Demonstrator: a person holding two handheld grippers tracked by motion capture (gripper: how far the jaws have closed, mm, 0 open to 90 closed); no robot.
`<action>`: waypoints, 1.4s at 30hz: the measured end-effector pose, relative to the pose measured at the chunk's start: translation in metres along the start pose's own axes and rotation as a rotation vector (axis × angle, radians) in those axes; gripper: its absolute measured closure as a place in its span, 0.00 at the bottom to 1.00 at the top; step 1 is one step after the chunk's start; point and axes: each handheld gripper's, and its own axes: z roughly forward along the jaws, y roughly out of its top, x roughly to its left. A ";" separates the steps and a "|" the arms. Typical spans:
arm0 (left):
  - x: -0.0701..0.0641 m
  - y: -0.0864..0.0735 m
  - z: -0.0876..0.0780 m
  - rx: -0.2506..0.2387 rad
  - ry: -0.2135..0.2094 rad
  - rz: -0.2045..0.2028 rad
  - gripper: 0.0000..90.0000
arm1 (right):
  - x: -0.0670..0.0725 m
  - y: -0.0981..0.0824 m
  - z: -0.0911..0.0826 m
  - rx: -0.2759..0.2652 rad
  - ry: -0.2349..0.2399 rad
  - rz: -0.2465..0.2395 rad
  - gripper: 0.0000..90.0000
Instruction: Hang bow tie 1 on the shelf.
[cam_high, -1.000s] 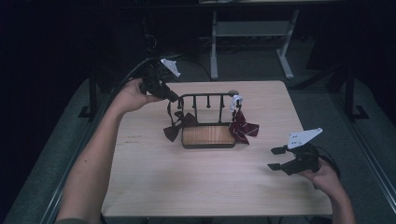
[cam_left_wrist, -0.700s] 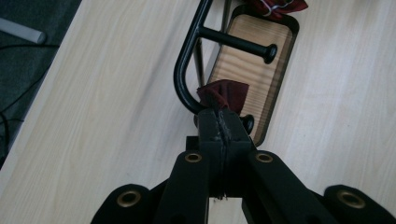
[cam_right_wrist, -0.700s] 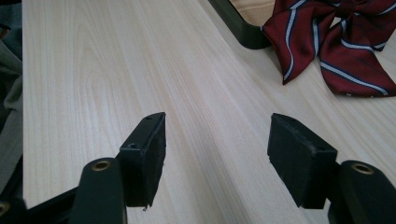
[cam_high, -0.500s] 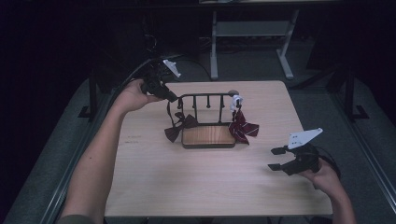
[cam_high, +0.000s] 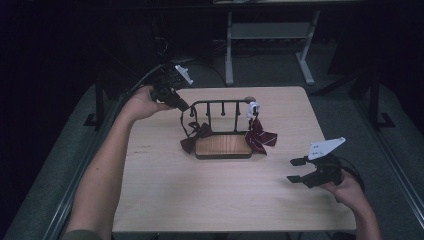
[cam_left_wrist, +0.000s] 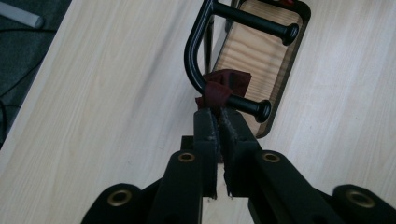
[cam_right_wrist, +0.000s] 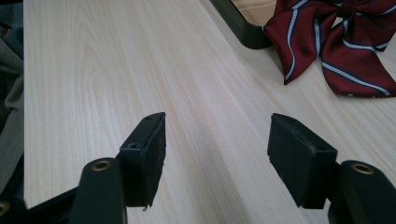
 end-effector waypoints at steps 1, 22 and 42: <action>0.000 0.000 0.000 -0.002 0.001 -0.002 0.93 | 0.000 0.000 0.000 0.000 0.000 0.000 0.41; -0.001 -0.016 -0.008 -0.025 0.009 -0.014 0.83 | -0.004 -0.004 0.003 0.001 -0.017 0.027 0.35; -0.007 -0.040 -0.016 -0.039 0.039 -0.054 0.62 | -0.006 -0.002 0.003 -0.002 -0.044 0.046 0.31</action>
